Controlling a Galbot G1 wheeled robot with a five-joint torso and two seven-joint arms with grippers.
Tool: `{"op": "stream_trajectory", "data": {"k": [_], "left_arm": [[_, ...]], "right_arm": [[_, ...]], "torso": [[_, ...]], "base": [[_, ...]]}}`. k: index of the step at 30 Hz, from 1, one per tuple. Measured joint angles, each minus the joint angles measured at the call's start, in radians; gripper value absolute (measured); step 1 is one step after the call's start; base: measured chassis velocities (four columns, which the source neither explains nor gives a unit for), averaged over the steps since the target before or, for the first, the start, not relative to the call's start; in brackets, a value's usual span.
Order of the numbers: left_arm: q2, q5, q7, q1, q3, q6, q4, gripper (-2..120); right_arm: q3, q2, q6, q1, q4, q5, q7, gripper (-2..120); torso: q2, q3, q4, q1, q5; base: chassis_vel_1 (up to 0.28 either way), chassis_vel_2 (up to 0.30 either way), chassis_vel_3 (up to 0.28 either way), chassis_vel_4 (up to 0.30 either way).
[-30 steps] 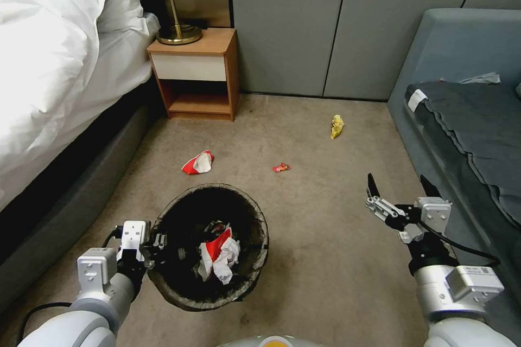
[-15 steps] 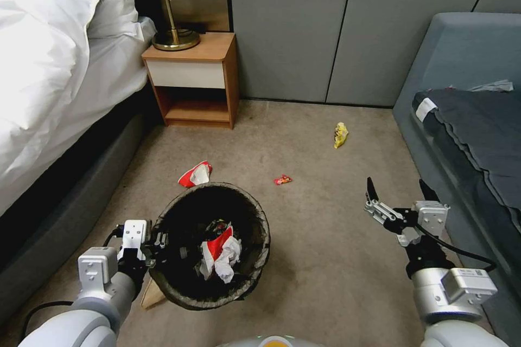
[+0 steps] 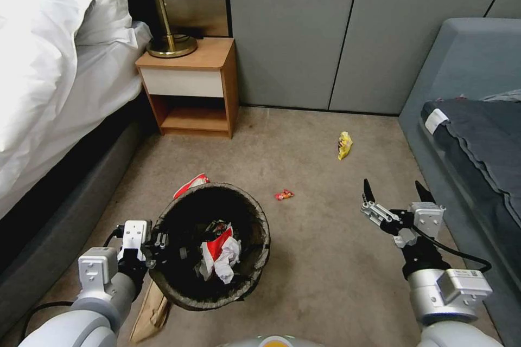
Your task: Pick up the trash bin, then pick up the garbage from the floor and place it into the trash bin.
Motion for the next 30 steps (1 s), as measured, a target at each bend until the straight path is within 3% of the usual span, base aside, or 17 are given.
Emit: {"op": "stream_trajectory", "data": {"k": [30], "left_arm": [[-0.008,0.006,-0.001,0.011,-0.003,0.0,0.0,1]], "right_arm": [[-0.028,-0.001,0.004,0.003,-0.009,-0.011,0.004,100]], "torso": [[0.0,0.0,0.0,0.0,-0.0002]], "base": [[-0.123,0.122,0.121,-0.128]]}}
